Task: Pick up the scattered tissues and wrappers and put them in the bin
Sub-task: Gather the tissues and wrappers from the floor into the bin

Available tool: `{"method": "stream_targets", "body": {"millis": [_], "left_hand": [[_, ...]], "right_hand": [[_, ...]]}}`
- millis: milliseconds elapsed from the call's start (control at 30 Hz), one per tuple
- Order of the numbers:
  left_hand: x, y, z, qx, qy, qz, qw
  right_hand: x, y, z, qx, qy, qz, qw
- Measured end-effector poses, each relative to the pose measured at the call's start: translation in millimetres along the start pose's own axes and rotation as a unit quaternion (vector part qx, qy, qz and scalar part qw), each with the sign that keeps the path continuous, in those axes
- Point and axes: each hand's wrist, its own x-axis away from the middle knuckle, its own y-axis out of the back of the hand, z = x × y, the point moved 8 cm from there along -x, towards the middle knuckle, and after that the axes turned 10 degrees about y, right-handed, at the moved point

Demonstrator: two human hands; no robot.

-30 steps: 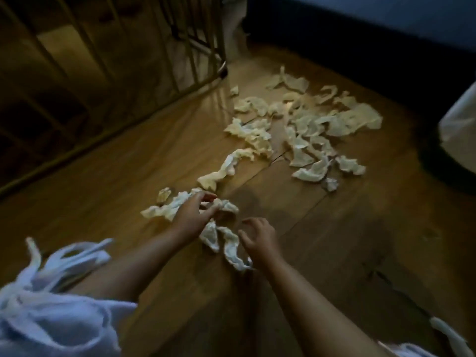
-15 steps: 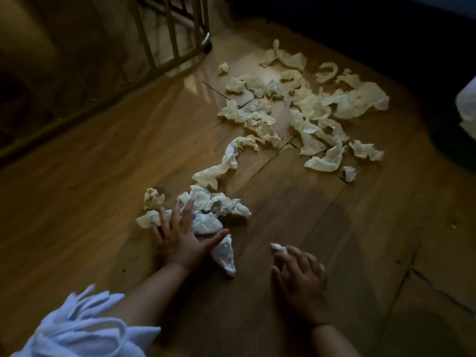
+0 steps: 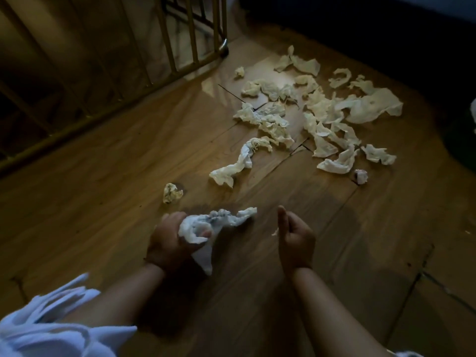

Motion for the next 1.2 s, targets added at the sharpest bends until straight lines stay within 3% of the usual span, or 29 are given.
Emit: {"method": "stream_targets", "body": {"millis": [67,200,267,333,467,600,867,1100,1200], "left_hand": [[-6,13,9,-0.004,0.006,-0.023,1.000],[-26,45,34,0.157,0.106,-0.128,0.974],[-40,47,30,0.114,0.098,-0.145,0.978],[-57,39,26,0.055,0.087,-0.121,0.987],[-73,13,21,0.073,0.042,-0.043,0.996],[-61,-11,3,0.065,0.047,0.033,0.996],[-38,-44,-37,-0.015,0.019,0.087,0.996],[-31,-77,-57,-0.170,-0.097,0.157,0.968],[-29,-78,-62,-0.178,-0.127,0.160,0.963]], "right_hand": [[-8,-12,8,-0.016,-0.024,-0.008,1.000],[-16,-25,8,-0.020,-0.040,-0.007,0.999],[-14,-26,2,-0.014,-0.045,-0.008,0.999],[-7,-26,-6,0.003,-0.054,-0.003,0.999],[8,-22,-27,0.154,-0.048,0.034,0.986],[24,-30,-28,0.207,0.001,0.114,0.972],[25,-32,-23,0.210,0.039,0.117,0.970],[28,-29,-17,0.172,0.076,0.077,0.979],[29,-28,-17,0.165,0.090,0.062,0.980]]}}
